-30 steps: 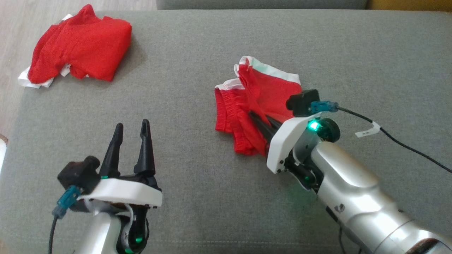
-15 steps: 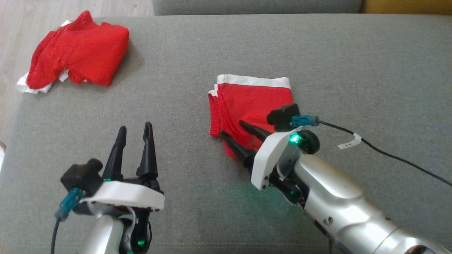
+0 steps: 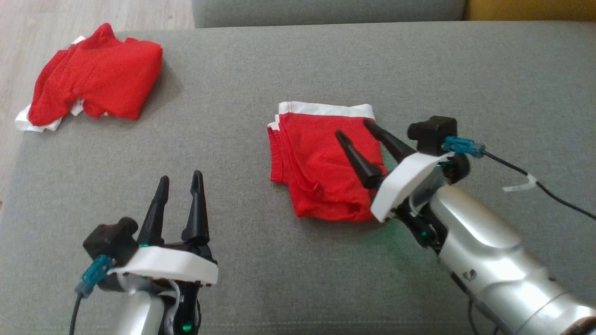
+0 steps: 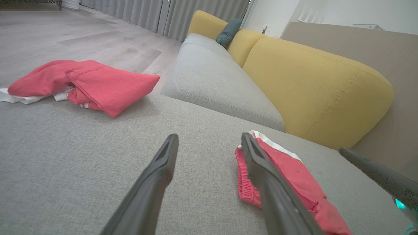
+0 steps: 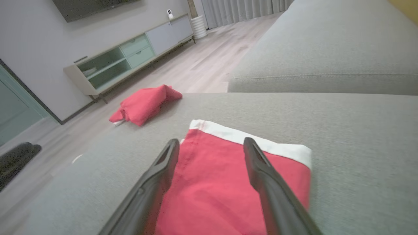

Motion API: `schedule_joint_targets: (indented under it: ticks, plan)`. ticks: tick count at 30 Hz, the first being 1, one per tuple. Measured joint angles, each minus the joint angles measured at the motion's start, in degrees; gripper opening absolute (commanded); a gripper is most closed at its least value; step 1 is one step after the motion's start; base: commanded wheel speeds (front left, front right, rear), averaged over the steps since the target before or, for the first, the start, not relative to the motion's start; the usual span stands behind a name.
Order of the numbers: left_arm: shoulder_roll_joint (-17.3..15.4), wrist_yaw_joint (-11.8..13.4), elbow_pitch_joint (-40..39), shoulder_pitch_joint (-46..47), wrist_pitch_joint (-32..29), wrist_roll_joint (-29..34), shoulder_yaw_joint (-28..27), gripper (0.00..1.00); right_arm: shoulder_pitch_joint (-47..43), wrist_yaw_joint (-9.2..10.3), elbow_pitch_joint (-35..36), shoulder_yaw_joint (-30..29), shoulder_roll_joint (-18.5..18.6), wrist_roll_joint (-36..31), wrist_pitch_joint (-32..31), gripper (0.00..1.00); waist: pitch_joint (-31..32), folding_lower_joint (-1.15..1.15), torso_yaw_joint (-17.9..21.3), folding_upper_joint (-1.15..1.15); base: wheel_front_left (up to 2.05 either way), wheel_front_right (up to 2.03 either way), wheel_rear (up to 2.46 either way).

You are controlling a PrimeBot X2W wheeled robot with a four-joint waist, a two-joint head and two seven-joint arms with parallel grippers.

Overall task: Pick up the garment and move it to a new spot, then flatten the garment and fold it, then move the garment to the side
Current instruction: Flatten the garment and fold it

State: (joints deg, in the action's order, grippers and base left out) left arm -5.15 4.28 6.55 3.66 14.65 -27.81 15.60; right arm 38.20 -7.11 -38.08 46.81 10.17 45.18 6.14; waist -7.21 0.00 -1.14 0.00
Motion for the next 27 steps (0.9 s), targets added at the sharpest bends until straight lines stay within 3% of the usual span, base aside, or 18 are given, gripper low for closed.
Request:
schedule_joint_targets:
  ticks: [1,2,4,7,8,15,27]
  plan:
    - [0.0,0.0,-0.01,0.02,0.0,0.0,0.01,1.0,0.01,0.0,-0.8,-0.4,0.45,-0.91,0.01,1.0,-0.12,0.0,-0.03,0.0,0.0,0.0,0.0]
    - [0.01,-0.02,-0.07,0.03,0.0,0.0,0.03,1.0,0.02,0.0,-1.59,-0.57,0.89,-1.71,0.02,0.93,-0.27,0.0,-0.08,0.0,0.0,0.0,0.0]
    - [0.01,-0.18,-0.07,0.03,0.0,0.0,0.08,1.0,0.05,0.0,-3.02,-0.54,1.31,-3.24,0.01,0.49,-0.56,0.0,-0.28,0.0,0.0,0.0,0.0]
    - [0.01,-0.26,-0.04,0.05,0.0,0.0,0.07,1.0,0.14,0.0,-4.93,0.69,1.53,-5.6,-0.02,0.2,-1.03,0.0,-0.62,0.0,0.0,0.0,0.0]
    - [0.01,-0.27,-0.02,0.08,0.0,0.0,0.07,1.0,0.16,0.0,-5.58,1.46,1.55,-6.47,-0.05,0.01,-1.19,0.0,-0.74,0.0,0.0,0.0,0.0]
    - [0.02,-0.36,0.09,0.38,0.0,0.0,0.03,1.0,0.15,0.0,-7.08,7.91,0.96,-6.91,-0.45,0.0,-2.35,0.0,-1.58,0.0,0.0,0.0,0.0]
    - [0.23,-0.76,0.38,1.64,0.0,0.03,-0.14,1.0,0.91,0.0,-8.84,19.57,-3.23,-3.36,-0.03,0.0,-3.37,0.0,-2.43,0.0,0.0,0.0,0.0]
